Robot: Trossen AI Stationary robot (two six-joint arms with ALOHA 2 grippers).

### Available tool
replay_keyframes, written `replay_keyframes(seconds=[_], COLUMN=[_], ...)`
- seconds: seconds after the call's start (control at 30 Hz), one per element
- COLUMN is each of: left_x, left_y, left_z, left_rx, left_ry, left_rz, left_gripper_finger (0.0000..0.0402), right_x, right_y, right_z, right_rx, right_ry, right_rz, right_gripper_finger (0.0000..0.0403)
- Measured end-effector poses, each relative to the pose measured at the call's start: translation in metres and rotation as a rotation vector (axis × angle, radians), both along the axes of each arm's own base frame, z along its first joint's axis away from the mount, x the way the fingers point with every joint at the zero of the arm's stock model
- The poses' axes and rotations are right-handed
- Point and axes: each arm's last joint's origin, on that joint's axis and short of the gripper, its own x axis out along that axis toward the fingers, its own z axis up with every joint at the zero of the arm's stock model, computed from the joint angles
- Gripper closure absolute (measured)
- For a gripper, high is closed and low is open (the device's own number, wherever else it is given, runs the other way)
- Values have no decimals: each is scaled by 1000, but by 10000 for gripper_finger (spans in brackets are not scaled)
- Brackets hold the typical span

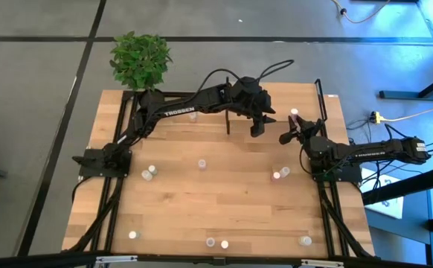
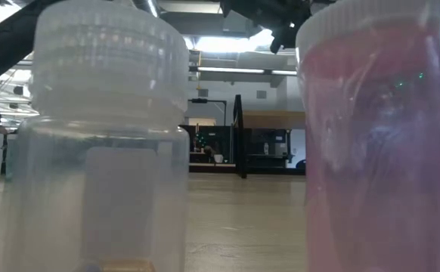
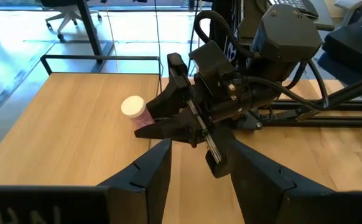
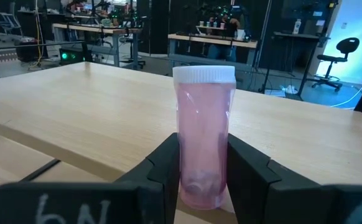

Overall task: Pick and place medicine bottles onto shelf by color
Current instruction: Put the top left pink pill bottle on the shelf, then move the top pink pill bottle to the center of the table

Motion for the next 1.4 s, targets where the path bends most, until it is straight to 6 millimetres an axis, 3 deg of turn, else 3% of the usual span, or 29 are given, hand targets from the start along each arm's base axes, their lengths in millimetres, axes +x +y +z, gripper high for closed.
replay_keyframes(seconds=[0.23, 0.63, 1.4], left_x=[0, 0, 0], left_y=[0, 0, 0], left_z=[0, 0, 0], left_rx=[0, 0, 0], left_ry=[0, 0, 0], left_rz=[0, -1, -1], left_gripper_finger=[250, 250, 250], right_x=[0, -1, -1], right_y=[0, 0, 0], right_z=[0, -1, -1], right_rx=[-6, -8, -7], right_ry=[12, 17, 4], right_rz=[-7, -34, -34], right_gripper_finger=[290, 239, 238])
